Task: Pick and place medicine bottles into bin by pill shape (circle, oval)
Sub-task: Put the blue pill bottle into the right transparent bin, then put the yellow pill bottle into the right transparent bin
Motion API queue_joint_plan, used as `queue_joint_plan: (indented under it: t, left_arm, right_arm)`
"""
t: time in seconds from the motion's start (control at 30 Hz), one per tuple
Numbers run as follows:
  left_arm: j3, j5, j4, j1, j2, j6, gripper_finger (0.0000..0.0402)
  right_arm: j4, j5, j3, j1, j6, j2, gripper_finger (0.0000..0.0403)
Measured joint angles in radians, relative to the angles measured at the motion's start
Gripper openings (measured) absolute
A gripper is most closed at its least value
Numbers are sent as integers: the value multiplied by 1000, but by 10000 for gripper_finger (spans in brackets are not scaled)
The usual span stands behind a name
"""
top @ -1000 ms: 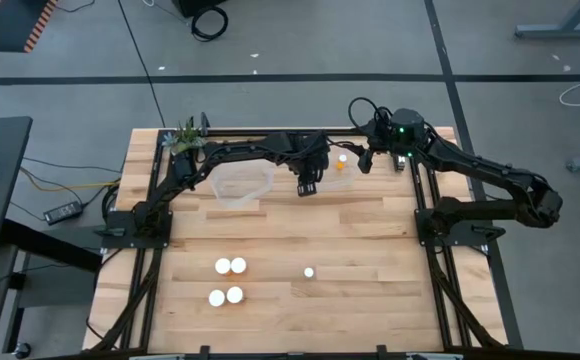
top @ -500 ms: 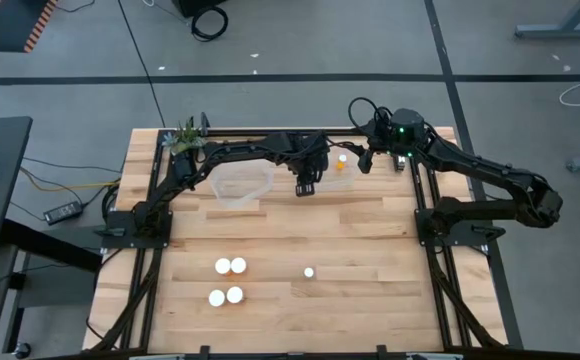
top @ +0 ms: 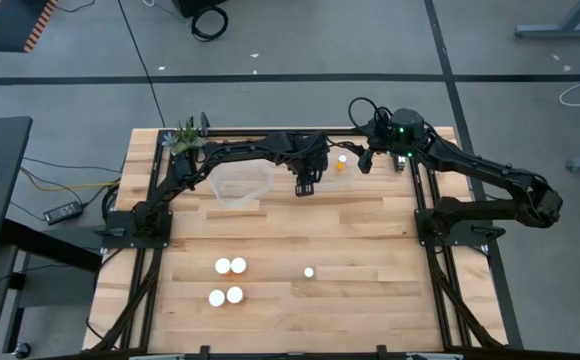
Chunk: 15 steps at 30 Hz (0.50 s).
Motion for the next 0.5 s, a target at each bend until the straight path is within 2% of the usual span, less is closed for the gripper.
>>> queue_joint_plan:
  t: [0.3,0.5]
  left_arm:
    - [78,-24,-39,-7,-2,3,233]
    - [168,2,-139,-32,-2,-1,248]
  right_arm:
    - [0,0,0,0,0,0,251]
    - [-15,0,0,0,0,0,251]
